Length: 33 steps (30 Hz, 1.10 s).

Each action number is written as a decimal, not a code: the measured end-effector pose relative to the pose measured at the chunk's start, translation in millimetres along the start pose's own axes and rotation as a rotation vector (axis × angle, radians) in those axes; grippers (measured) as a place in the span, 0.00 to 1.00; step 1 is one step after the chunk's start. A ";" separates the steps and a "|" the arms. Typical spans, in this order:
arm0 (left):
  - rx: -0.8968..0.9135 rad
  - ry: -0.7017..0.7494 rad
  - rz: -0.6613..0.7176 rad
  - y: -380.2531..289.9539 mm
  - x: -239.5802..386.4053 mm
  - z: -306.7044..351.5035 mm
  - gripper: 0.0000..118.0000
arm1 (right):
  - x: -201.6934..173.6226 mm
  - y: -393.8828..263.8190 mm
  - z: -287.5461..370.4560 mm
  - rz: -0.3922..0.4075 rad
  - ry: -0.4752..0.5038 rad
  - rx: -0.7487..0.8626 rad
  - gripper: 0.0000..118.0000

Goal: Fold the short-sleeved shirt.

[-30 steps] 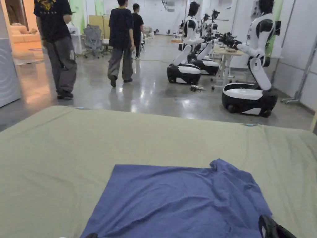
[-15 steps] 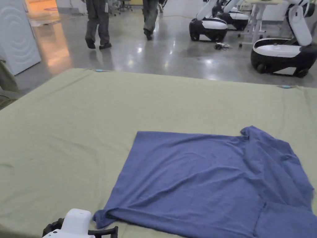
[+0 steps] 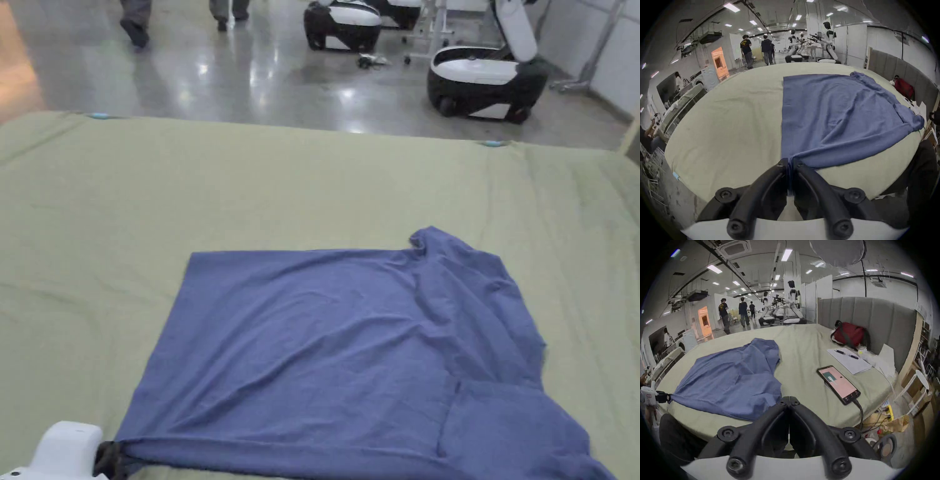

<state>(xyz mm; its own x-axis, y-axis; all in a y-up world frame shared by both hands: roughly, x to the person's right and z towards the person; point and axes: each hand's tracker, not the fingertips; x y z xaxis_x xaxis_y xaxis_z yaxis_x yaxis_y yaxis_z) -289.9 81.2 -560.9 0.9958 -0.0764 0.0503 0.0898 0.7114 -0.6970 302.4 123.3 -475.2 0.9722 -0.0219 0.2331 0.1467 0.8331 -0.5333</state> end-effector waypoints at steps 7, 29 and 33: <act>0.032 0.014 0.004 20.2 17.1 30.2 0.03 | -6.2 -3.5 -19.9 0.032 0.141 -0.090 0.86; 0.075 -0.021 -0.006 97.4 -0.5 48.4 0.03 | -30.2 95.8 -42.2 0.012 0.297 0.015 0.06; 0.065 -0.061 0.019 159.9 -4.9 10.7 0.03 | -44.9 156.5 -87.3 -0.006 0.312 -0.011 0.06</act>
<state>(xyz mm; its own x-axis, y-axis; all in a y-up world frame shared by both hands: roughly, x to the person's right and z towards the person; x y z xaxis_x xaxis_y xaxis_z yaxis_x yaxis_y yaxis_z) -280.2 202.8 -664.9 0.9964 -0.0210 0.0820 0.0695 0.7560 -0.6509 297.6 206.4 -640.1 0.9802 -0.1968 -0.0240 0.1526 0.8263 -0.5421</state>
